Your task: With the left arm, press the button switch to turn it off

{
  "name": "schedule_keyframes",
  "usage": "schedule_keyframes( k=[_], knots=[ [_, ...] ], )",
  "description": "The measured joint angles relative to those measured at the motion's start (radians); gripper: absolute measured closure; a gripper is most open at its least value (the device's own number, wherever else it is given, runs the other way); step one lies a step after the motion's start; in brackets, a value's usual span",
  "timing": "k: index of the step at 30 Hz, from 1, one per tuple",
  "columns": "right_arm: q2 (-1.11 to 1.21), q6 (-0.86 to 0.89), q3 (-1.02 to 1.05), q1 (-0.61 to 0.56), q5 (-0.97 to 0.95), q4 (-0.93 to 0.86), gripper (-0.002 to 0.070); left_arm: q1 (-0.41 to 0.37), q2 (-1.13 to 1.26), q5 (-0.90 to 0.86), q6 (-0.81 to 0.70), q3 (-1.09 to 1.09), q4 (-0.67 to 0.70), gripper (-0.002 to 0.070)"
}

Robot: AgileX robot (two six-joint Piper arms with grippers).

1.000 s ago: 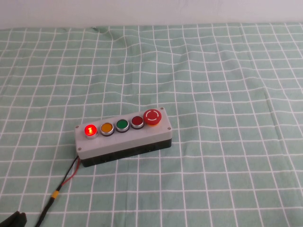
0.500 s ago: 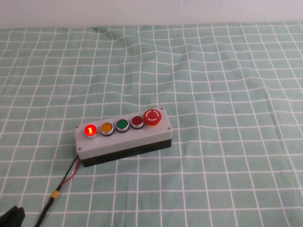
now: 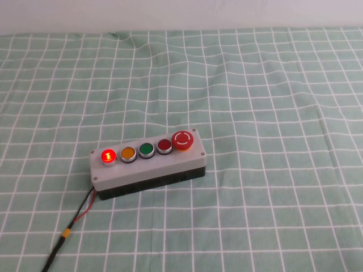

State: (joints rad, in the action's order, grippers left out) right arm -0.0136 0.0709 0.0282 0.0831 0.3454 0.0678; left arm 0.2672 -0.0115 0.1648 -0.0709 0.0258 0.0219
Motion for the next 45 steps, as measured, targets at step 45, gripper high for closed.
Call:
schedule_keyframes(
  k=[45],
  knots=[
    [0.0,0.0,0.0,0.0,0.0,0.0,0.0692,0.0,0.524,-0.53,0.036,-1.017,0.021,0.0678]
  ],
)
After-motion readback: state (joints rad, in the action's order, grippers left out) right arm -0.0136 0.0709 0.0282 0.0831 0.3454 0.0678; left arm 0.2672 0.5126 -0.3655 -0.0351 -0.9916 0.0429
